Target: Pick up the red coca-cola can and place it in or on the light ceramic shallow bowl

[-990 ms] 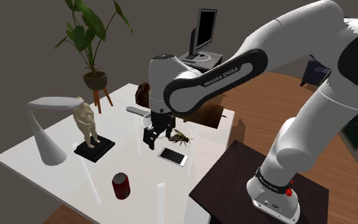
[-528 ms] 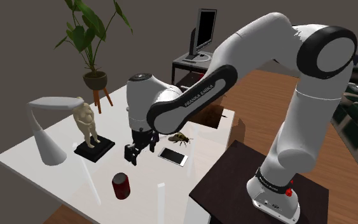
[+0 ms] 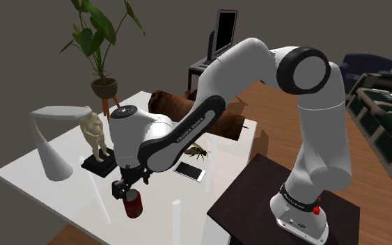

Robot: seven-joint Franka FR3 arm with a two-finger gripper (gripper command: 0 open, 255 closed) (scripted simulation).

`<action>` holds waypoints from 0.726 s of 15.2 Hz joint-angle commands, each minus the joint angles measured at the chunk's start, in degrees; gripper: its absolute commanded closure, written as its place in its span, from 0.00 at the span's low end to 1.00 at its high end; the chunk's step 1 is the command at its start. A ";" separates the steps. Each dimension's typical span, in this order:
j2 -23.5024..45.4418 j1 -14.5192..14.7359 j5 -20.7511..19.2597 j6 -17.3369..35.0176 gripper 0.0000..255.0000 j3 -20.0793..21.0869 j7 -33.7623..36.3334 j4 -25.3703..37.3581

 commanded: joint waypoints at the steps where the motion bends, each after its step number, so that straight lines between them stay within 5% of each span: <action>1: 3.37 1.82 -1.71 -0.46 0.00 -0.90 1.26 3.56; 11: 7.43 3.18 -3.98 3.42 0.00 -2.64 2.67 3.51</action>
